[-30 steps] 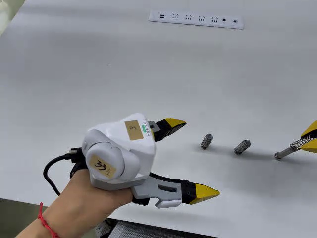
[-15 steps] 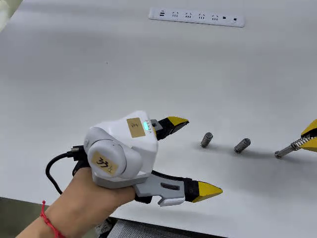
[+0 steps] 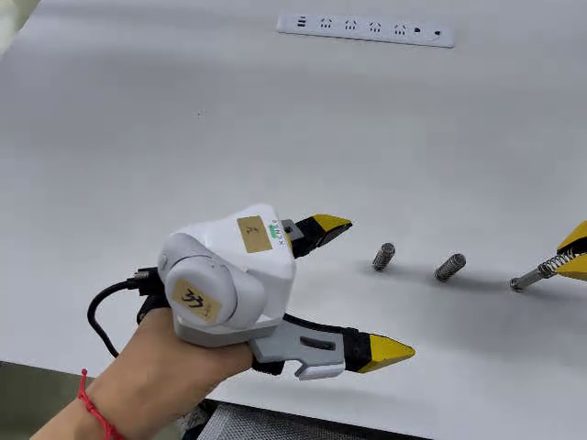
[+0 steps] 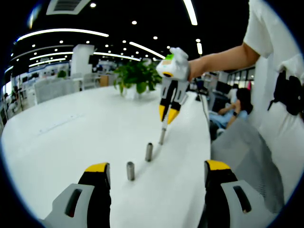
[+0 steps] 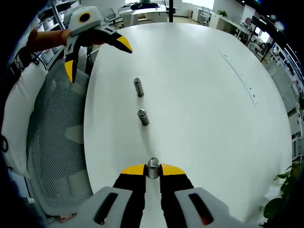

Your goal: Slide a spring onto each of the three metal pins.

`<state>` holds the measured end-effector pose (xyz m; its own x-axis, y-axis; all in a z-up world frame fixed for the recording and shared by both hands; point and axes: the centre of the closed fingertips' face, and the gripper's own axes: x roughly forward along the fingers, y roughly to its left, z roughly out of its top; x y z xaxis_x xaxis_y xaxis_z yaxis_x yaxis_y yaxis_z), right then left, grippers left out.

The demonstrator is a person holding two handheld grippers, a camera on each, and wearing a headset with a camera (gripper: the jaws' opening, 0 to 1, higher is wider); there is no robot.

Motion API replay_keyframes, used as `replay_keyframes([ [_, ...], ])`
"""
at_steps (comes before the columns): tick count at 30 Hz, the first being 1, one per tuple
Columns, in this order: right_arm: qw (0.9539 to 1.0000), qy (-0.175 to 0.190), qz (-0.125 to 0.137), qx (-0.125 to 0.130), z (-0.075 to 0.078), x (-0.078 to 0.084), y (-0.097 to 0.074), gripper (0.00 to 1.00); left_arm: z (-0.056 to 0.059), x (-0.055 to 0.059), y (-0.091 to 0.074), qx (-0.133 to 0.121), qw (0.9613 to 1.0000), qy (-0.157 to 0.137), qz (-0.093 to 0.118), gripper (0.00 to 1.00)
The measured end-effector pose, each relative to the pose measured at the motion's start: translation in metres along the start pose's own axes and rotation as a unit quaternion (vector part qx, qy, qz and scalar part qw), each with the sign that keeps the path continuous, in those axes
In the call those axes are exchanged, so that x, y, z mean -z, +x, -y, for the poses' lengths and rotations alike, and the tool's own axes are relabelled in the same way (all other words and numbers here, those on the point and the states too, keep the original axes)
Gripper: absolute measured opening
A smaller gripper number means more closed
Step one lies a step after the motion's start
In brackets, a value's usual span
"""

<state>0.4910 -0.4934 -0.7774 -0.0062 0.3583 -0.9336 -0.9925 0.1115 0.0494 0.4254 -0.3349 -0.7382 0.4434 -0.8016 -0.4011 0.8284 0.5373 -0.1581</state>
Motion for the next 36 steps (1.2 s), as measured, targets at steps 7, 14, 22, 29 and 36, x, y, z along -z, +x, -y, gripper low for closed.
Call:
replay_keyframes([
  [7,1.0000,-0.002,0.002,0.009,-0.001,0.003,0.009,0.12,0.001,0.001,0.001,0.002,1.0000,-0.001,-0.002,0.82],
  [14,0.9998,0.000,0.006,0.021,-0.001,0.001,0.015,0.12,0.002,0.000,0.003,0.005,1.0000,-0.001,0.000,0.82],
  [22,0.9995,-0.010,0.002,0.028,-0.002,0.003,0.023,0.12,0.001,0.000,0.003,0.004,1.0000,-0.002,0.000,0.81],
  [29,0.9994,-0.012,0.000,0.032,-0.002,0.006,0.032,0.12,0.002,0.000,0.002,0.004,1.0000,-0.003,-0.001,0.81],
  [36,0.9994,-0.008,-0.001,0.035,0.000,0.012,0.040,0.12,0.002,0.000,0.002,0.003,1.0000,-0.003,0.000,0.81],
])
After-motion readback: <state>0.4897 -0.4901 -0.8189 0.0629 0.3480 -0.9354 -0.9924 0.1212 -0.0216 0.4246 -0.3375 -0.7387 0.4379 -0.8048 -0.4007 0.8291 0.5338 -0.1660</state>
